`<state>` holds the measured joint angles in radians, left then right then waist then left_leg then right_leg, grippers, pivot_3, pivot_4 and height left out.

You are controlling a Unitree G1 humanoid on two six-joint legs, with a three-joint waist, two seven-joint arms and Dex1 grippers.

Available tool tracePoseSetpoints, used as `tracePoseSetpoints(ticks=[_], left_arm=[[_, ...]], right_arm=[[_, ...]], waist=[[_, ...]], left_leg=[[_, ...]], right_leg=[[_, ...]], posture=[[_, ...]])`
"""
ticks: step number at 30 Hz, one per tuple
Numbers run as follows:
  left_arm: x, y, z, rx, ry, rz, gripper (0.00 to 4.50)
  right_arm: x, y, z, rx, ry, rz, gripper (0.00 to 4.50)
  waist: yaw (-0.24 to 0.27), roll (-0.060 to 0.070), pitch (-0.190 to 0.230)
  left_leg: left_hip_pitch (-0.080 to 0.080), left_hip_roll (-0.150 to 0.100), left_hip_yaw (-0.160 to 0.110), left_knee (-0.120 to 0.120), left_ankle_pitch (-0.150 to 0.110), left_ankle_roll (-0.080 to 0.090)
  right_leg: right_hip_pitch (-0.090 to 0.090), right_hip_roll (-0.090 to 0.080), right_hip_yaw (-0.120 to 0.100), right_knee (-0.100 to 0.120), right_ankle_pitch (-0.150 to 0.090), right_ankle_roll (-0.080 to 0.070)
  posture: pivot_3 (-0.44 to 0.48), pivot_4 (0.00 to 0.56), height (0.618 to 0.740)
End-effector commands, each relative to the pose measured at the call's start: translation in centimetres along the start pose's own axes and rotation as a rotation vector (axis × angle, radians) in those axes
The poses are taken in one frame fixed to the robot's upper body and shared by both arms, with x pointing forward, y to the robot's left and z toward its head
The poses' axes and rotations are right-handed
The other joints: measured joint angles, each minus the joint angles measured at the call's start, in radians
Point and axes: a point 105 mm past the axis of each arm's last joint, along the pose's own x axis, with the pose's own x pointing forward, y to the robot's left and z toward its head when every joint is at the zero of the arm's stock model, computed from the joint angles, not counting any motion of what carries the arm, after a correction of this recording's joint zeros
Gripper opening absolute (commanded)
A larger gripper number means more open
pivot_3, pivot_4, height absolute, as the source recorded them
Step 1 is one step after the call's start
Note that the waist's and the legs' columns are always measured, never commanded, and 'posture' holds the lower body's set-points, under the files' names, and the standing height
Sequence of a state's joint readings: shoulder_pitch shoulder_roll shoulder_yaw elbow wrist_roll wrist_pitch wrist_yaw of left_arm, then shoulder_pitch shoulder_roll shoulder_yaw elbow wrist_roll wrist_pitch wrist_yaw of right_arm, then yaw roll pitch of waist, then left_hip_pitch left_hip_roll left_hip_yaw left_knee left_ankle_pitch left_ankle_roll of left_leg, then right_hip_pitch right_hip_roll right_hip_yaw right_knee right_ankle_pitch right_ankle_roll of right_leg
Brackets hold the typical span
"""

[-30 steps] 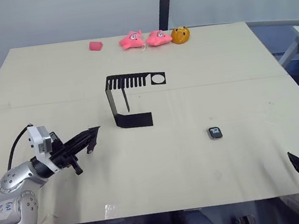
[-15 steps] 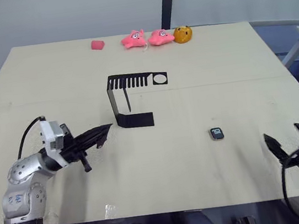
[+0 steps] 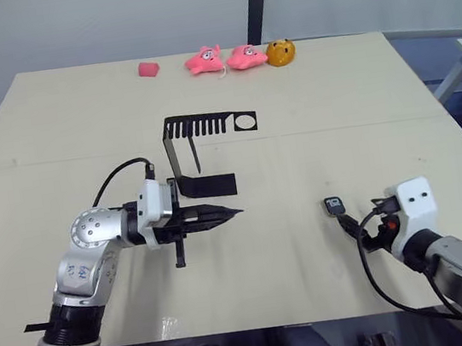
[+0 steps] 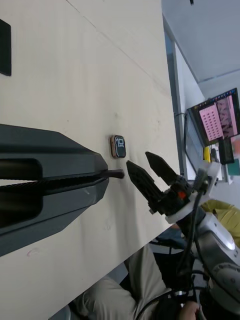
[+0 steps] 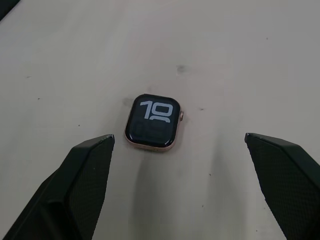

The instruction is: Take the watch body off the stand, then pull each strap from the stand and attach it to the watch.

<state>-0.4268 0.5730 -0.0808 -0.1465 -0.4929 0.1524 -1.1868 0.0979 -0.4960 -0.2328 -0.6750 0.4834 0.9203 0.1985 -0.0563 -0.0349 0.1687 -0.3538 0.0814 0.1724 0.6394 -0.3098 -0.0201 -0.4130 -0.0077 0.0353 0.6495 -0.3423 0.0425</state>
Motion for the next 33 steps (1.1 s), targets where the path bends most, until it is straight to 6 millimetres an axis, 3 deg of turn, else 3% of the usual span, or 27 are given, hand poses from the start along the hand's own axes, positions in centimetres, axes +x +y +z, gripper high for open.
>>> tracePoseSetpoints(ticks=[1,8,32,33], left_arm=[[0.7,-0.6,0.7,0.041,0.023,-0.077,0.00],[0.4,0.1,0.3,0.053,0.106,-0.080,0.00],[-0.8,0.2,-0.7,0.020,0.158,-0.056,0.00],[-0.8,0.2,-0.7,0.020,0.158,-0.056,0.00]], right_arm=[[0.8,0.6,0.5,-0.017,-0.016,-0.006,4.44],[2.2,0.8,0.3,-0.023,0.012,-0.040,4.44],[3.1,0.7,-0.5,-0.019,0.015,-0.100,4.44],[3.1,0.7,-0.5,-0.016,0.016,-0.100,4.20]], waist=[[-0.002,0.000,0.000],[-0.001,0.000,0.000],[-0.004,0.000,0.000],[-0.004,0.000,0.000]], left_leg=[[0.000,0.000,0.000,0.001,0.000,0.000],[0.000,0.000,0.000,0.008,0.000,0.000],[0.000,0.000,0.000,0.008,0.000,0.000],[0.000,0.000,0.000,0.008,0.000,0.000]], right_leg=[[0.000,0.000,0.000,0.001,0.000,0.000],[-0.001,0.000,0.001,0.006,0.000,0.001],[-0.001,0.000,0.001,0.008,0.000,0.001],[-0.001,0.000,0.001,0.008,0.000,0.001]], posture=[[0.000,0.150,0.740],[0.000,0.150,0.740],[0.000,0.150,0.740],[0.000,0.150,0.740]])
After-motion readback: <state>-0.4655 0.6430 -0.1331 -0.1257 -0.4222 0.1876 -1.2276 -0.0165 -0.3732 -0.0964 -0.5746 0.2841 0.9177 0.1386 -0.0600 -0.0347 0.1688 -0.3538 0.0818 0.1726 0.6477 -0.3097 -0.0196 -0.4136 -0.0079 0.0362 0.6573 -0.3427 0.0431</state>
